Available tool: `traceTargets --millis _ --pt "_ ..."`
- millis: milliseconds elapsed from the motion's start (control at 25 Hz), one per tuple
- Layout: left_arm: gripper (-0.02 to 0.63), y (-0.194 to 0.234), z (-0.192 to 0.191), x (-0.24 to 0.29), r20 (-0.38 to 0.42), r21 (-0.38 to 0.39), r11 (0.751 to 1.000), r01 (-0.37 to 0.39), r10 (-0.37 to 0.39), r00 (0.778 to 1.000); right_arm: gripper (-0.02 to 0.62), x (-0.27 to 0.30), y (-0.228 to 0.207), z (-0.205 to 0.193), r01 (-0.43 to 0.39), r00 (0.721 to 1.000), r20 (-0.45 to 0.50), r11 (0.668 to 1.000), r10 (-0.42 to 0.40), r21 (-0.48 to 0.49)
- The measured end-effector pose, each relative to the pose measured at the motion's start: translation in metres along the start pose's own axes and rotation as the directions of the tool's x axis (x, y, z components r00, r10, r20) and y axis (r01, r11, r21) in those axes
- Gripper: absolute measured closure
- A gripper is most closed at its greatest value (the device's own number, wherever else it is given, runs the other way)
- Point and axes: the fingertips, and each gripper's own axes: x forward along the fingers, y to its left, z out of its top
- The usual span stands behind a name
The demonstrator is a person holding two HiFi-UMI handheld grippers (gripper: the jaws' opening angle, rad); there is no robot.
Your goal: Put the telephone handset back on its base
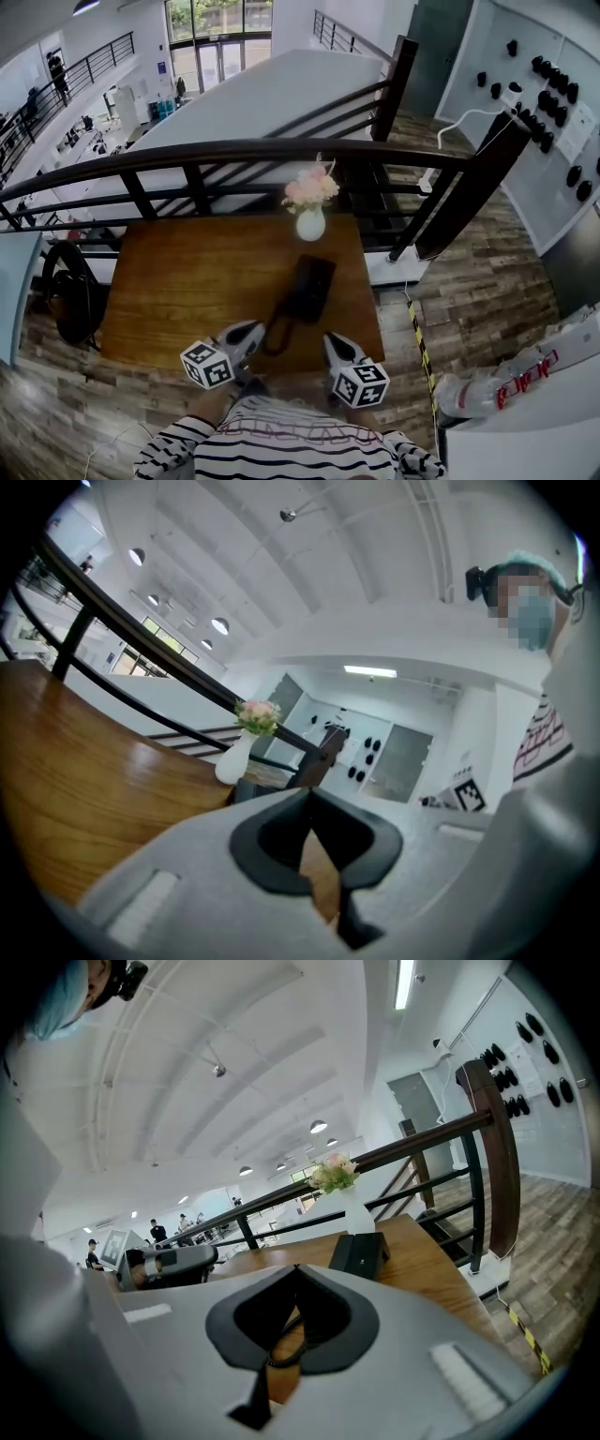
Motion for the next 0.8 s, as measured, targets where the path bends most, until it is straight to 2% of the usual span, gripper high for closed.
traceTargets --millis 240,800 --pt "0.606 -0.003 0.0 -0.013 0.024 0.016 0.999 -0.032 0.032 0.999 0.595 -0.007 0.005 -0.007 0.006 1.0 -0.001 1.0 -0.006 -0.011" --pt "0.606 -0.012 -0.006 -0.038 0.039 0.016 0.999 -0.043 0.042 0.998 0.595 -0.016 0.016 -0.01 0.044 0.999 0.028 0.997 -0.043 -0.056"
